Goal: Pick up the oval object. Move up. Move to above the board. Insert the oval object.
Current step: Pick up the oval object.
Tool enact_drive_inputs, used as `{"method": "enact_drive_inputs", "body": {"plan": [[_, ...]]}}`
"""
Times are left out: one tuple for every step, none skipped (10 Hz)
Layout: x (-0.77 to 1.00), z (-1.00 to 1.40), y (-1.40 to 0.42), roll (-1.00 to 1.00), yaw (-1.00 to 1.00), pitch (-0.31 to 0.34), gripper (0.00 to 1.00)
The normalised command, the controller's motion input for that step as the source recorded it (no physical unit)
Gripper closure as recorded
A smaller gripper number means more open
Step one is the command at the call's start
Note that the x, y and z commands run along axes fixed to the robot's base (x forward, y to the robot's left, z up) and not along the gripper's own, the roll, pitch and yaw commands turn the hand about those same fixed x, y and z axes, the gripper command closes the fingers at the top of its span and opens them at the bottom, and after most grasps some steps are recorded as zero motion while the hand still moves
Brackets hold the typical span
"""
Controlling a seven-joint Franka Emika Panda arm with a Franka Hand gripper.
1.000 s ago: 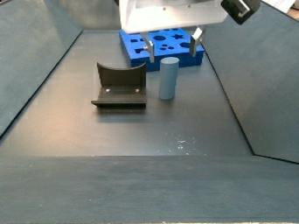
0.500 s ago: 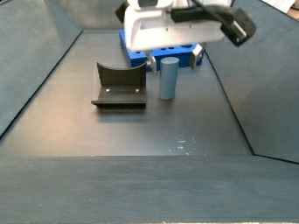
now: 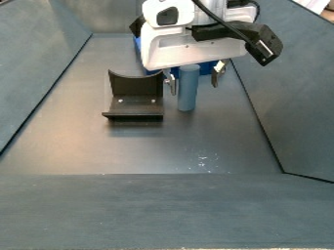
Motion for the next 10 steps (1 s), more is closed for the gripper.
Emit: {"method": "enact_drive_inputs", "body": {"plan": [[0.0, -0.13, 0.0, 0.0, 0.25, 0.0, 0.0], [-0.01, -0.02, 0.0, -0.01, 0.35, -0.017, 0.0], [-0.05, 0.0, 0.0, -0.02, 0.1, -0.039, 0.0], [0.0, 0.0, 0.0, 0.0, 0.01, 0.0, 0.0], [0.0, -0.04, 0.0, 0.0, 0.0, 0.0, 0.0], [-0.07, -0.19, 0.0, -0.1, 0.21, -0.051, 0.0], [-0.06, -0.04, -0.02, -0.04, 0.17, -0.037, 0.0], [0.0, 0.0, 0.0, 0.02, 0.0, 0.0, 0.0], [0.0, 0.0, 0.0, 0.0, 0.0, 0.0, 1.0], [-0.01, 0.0, -0.05, 0.02, 0.03, 0.0, 1.0]]}}
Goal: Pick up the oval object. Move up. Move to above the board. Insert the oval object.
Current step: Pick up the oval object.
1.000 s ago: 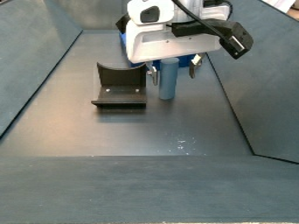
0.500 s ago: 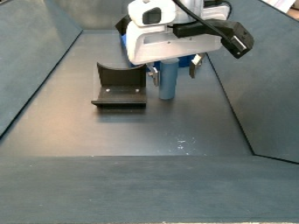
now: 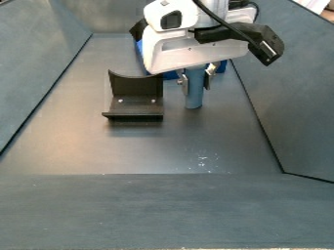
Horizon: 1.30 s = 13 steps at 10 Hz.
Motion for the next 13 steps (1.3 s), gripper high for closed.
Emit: {"method": "enact_drive_inputs", "body": {"plan": [[-0.05, 0.0, -0.1, 0.04, 0.07, -0.013, 1.0], [-0.11, 0.0, -0.2, 0.09, 0.11, -0.036, 1.0], [-0.03, 0.0, -0.11, 0.05, 0.06, -0.004, 1.0], [0.0, 0.0, -0.09, 0.03, 0.05, 0.0, 1.0], [0.0, 0.0, -0.09, 0.03, 0.03, 0.0, 1.0], [0.0, 0.0, -0.03, 0.0, 0.0, 0.0, 1.0], [0.0, 0.0, -0.11, 0.03, 0.03, 0.0, 1.0], [0.0, 0.0, 0.0, 0.0, 0.0, 0.0, 1.0], [0.0, 0.0, 0.0, 0.0, 0.0, 0.0, 1.0], [0.0, 0.0, 0.0, 0.0, 0.0, 0.0, 1.0], [0.0, 0.0, 0.0, 0.0, 0.0, 0.0, 1.0], [0.0, 0.0, 0.0, 0.0, 0.0, 0.0, 1.0], [0.0, 0.0, 0.0, 0.0, 0.0, 0.0, 1.0]]}}
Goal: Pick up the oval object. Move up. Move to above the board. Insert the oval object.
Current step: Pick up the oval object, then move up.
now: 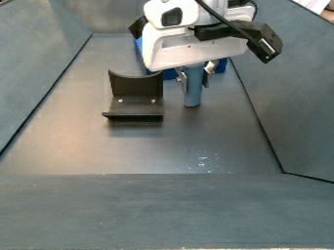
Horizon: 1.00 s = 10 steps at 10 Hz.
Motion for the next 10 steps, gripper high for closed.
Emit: {"method": "enact_drive_inputs", "body": {"plan": [[0.0, 0.0, 0.0, 0.0, 0.0, 0.0, 1.0], [0.0, 0.0, 0.0, 0.0, 0.0, 0.0, 1.0], [0.0, 0.0, 0.0, 0.0, 0.0, 0.0, 1.0], [0.0, 0.0, 0.0, 0.0, 0.0, 0.0, 1.0], [0.0, 0.0, 0.0, 0.0, 0.0, 0.0, 1.0], [0.0, 0.83, 0.0, 0.0, 0.0, 0.0, 1.0], [-0.04, 0.81, -0.02, -0.01, 0.0, 0.037, 1.0], [-0.06, 0.7, -0.02, -0.01, 0.0, 0.052, 1.0], [-0.03, 0.51, -0.01, -0.02, 0.01, 0.052, 1.0], [-0.03, 0.41, -0.01, -0.03, 0.02, 0.048, 1.0]]}}
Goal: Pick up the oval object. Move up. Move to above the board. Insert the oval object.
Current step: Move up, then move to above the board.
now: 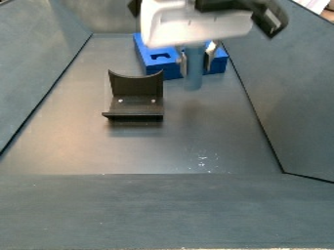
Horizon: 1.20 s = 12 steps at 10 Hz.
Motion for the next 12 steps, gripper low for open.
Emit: {"method": "enact_drive_inputs", "body": {"plan": [[-0.02, 0.18, -0.01, -0.04, 0.02, 0.039, 1.0], [-0.02, 1.0, 0.21, -0.13, -0.44, -0.211, 1.0], [-0.02, 1.0, 0.22, -0.13, -0.41, -0.189, 1.0], [-0.03, 1.0, 0.21, -0.14, -0.34, -0.157, 1.0], [-0.03, 1.0, 0.18, -0.16, -0.2, -0.102, 1.0], [-0.03, 1.0, 0.18, -0.17, -0.13, -0.063, 1.0], [-0.03, 1.0, 0.17, -0.19, -0.08, -0.028, 1.0], [-0.03, 1.0, 0.16, -0.19, -0.06, -0.015, 1.0], [-0.03, 1.0, 0.15, -0.19, -0.05, 0.008, 1.0], [-0.02, 1.0, 0.14, -0.19, -0.04, 0.025, 1.0], [-0.01, 1.0, 0.13, -0.18, -0.04, 0.045, 1.0], [-0.01, 1.0, 0.12, -0.18, -0.04, 0.051, 1.0]]}}
